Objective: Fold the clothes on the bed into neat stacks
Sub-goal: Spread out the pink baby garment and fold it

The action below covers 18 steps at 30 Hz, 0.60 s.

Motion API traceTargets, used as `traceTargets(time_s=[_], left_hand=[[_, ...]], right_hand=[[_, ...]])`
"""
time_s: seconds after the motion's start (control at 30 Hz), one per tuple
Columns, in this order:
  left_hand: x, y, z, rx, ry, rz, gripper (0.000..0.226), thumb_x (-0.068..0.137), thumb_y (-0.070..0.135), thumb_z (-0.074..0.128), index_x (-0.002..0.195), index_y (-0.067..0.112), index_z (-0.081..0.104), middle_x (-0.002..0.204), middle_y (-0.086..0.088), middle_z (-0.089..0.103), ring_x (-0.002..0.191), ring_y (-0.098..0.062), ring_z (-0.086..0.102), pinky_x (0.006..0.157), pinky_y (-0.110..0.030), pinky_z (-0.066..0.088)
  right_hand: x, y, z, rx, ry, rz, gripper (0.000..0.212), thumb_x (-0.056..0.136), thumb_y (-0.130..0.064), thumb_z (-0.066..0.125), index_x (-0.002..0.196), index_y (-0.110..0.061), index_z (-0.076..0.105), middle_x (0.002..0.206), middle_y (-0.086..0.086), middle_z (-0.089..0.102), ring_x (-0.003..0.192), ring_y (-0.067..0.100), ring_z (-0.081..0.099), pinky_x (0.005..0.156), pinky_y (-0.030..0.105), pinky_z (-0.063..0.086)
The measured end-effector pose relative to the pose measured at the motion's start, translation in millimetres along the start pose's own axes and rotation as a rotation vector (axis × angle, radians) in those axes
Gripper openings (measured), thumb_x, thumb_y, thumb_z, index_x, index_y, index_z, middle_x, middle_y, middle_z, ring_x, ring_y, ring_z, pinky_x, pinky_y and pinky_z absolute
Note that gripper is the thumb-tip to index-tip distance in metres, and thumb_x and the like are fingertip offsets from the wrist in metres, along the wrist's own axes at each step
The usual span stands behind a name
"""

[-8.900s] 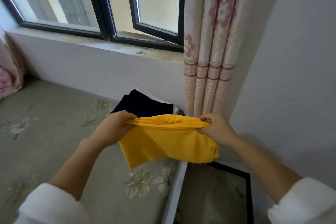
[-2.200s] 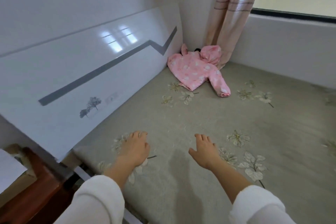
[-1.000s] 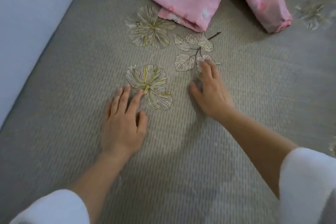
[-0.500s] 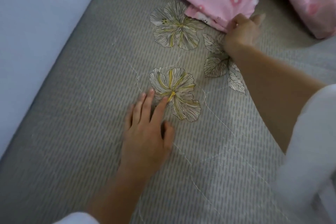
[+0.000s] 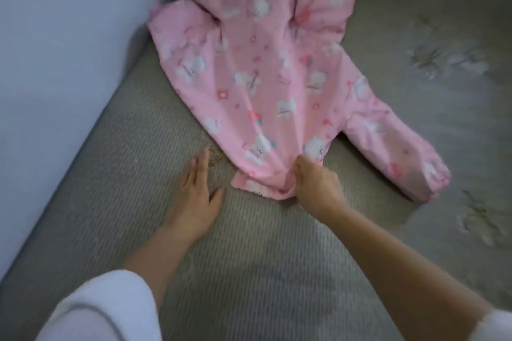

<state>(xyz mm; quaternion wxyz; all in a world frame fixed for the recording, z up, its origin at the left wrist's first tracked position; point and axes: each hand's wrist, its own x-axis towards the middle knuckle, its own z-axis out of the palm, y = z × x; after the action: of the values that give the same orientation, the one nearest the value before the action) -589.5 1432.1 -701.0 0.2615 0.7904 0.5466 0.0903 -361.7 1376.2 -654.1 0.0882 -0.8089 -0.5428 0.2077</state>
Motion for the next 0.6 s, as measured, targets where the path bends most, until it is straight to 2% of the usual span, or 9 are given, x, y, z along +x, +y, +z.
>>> traceTargets(time_s=[0.07, 0.13, 0.23, 0.3, 0.33, 0.4, 0.47, 0.5, 0.6], left_hand=[[-23.6, 13.6, -6.3, 0.067, -0.093, 0.011, 0.099, 0.089, 0.031, 0.058, 0.147, 0.030, -0.022, 0.152, -0.018, 0.025, 0.128, -0.036, 0.043, 0.099, -0.042, 0.040], [-56.0, 28.1, -7.7, 0.163, -0.163, 0.038, 0.106, 0.086, 0.028, 0.059, 0.138, 0.039, -0.033, 0.151, -0.018, 0.016, 0.113, -0.037, 0.051, 0.086, -0.041, 0.047], [-99.8, 50.5, -4.1, 0.327, -0.160, 0.120, 0.099, 0.085, 0.019, 0.056, 0.145, 0.034, -0.021, 0.155, -0.015, -0.023, 0.142, -0.040, 0.014, 0.113, -0.047, 0.022], [-120.2, 70.2, 0.8, 0.457, -0.213, 0.188, 0.094, 0.086, 0.009, 0.053, 0.149, 0.030, -0.013, 0.149, -0.012, -0.034, 0.145, -0.036, -0.016, 0.117, -0.045, 0.002], [-129.8, 80.1, 3.4, 0.542, -0.258, 0.227, 0.090, 0.088, 0.007, 0.050, 0.151, 0.028, -0.010, 0.150, -0.011, -0.033, 0.144, -0.034, -0.020, 0.118, -0.044, -0.001], [-147.1, 102.9, 6.7, 0.639, -0.282, 0.315, 0.071, 0.091, 0.011, 0.049, 0.152, 0.027, 0.016, 0.160, -0.010, -0.007, 0.147, -0.029, -0.002, 0.118, -0.042, 0.007], [-166.3, 127.0, 13.3, 0.661, -0.266, 0.419, 0.046, 0.086, 0.019, 0.061, 0.131, 0.022, 0.055, 0.146, -0.006, 0.046, 0.135, -0.025, 0.042, 0.110, -0.037, 0.032], [-178.5, 138.4, 18.9, 0.682, -0.350, 0.441, 0.038, 0.087, 0.017, 0.057, 0.125, 0.019, 0.058, 0.134, -0.005, 0.057, 0.124, -0.025, 0.052, 0.104, -0.036, 0.038], [-216.8, 169.7, 41.0, 0.628, -0.631, 0.360, 0.033, 0.090, 0.005, 0.042, 0.121, 0.013, 0.052, 0.122, -0.009, 0.060, 0.112, -0.031, 0.056, 0.089, -0.040, 0.042]], right_hand=[[-37.8, 7.5, 0.4, 0.053, -0.091, 0.085, 0.018, 0.097, -0.019, 0.039, 0.111, -0.010, 0.046, 0.101, 0.019, 0.065, 0.090, 0.039, 0.060, 0.068, 0.038, 0.042], [-75.1, 14.6, -2.0, 0.122, -0.158, 0.161, 0.033, 0.097, -0.015, 0.040, 0.129, -0.010, 0.035, 0.108, 0.020, 0.063, 0.094, 0.039, 0.061, 0.073, 0.039, 0.045], [-130.9, 32.7, -8.4, 0.122, -0.325, 0.261, 0.056, 0.093, -0.011, 0.042, 0.144, -0.013, 0.018, 0.117, 0.019, 0.060, 0.100, 0.036, 0.061, 0.082, 0.039, 0.048], [-165.8, 49.8, -15.9, 0.056, -0.450, 0.312, 0.057, 0.090, -0.013, 0.046, 0.143, -0.014, 0.025, 0.122, 0.017, 0.059, 0.108, 0.033, 0.058, 0.088, 0.036, 0.048], [-182.9, 59.6, -20.2, 0.026, -0.504, 0.325, 0.057, 0.089, -0.013, 0.046, 0.142, -0.014, 0.028, 0.125, 0.015, 0.058, 0.112, 0.032, 0.057, 0.090, 0.035, 0.047], [-215.5, 79.8, -28.1, -0.013, -0.578, 0.338, 0.055, 0.088, -0.013, 0.043, 0.141, -0.014, 0.034, 0.130, 0.012, 0.056, 0.116, 0.029, 0.055, 0.092, 0.032, 0.046], [-244.5, 101.4, -36.4, -0.029, -0.631, 0.327, 0.058, 0.086, -0.011, 0.042, 0.143, -0.019, 0.036, 0.133, 0.009, 0.055, 0.118, 0.026, 0.054, 0.095, 0.031, 0.045], [-257.4, 113.2, -40.2, -0.041, -0.655, 0.321, 0.061, 0.085, -0.011, 0.042, 0.145, -0.022, 0.035, 0.135, 0.009, 0.055, 0.120, 0.026, 0.054, 0.096, 0.030, 0.045], [-291.6, 147.5, -52.4, -0.119, -0.726, 0.305, 0.065, 0.087, -0.011, 0.041, 0.148, -0.028, 0.029, 0.137, 0.009, 0.053, 0.121, 0.025, 0.053, 0.097, 0.030, 0.044]])
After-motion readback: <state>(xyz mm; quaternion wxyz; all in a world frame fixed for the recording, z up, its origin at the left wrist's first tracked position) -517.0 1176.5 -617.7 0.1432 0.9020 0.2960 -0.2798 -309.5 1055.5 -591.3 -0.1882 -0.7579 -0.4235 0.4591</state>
